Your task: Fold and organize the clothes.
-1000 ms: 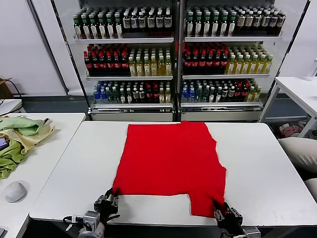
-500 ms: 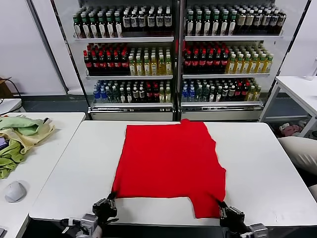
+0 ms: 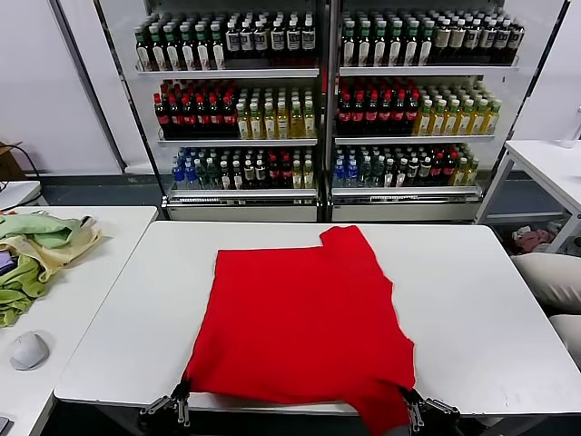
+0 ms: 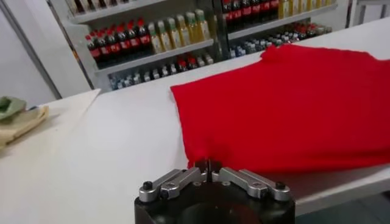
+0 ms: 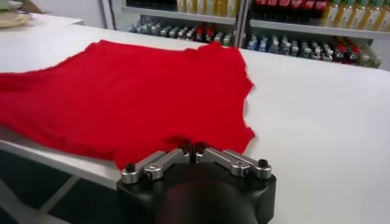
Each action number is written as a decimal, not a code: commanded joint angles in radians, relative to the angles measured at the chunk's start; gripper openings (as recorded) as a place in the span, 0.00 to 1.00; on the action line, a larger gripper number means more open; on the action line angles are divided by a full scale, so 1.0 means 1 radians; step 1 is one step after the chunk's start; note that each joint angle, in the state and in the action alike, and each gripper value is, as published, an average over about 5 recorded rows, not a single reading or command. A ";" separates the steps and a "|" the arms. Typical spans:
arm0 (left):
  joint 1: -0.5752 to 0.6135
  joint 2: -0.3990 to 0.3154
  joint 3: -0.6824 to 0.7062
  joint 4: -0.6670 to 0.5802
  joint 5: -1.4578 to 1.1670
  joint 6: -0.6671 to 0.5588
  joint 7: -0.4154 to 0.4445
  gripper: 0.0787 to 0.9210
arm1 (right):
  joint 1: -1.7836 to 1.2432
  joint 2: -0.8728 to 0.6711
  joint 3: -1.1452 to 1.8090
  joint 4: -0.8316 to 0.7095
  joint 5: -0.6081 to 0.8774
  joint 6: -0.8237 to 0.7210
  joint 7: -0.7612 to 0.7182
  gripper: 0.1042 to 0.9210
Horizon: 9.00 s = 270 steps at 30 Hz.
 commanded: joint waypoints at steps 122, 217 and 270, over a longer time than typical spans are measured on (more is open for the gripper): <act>-0.651 0.092 -0.066 0.317 -0.362 0.121 0.257 0.59 | 0.879 0.126 -0.287 -0.374 0.092 -0.187 0.232 0.78; -0.614 0.205 0.004 0.522 -0.469 -0.009 0.426 0.01 | 0.689 0.162 -0.357 -0.274 0.035 -0.184 0.243 0.01; -0.409 -0.098 0.075 0.209 -0.385 0.061 -0.304 0.58 | 0.368 0.164 -0.180 -0.106 -0.159 -0.175 0.212 0.69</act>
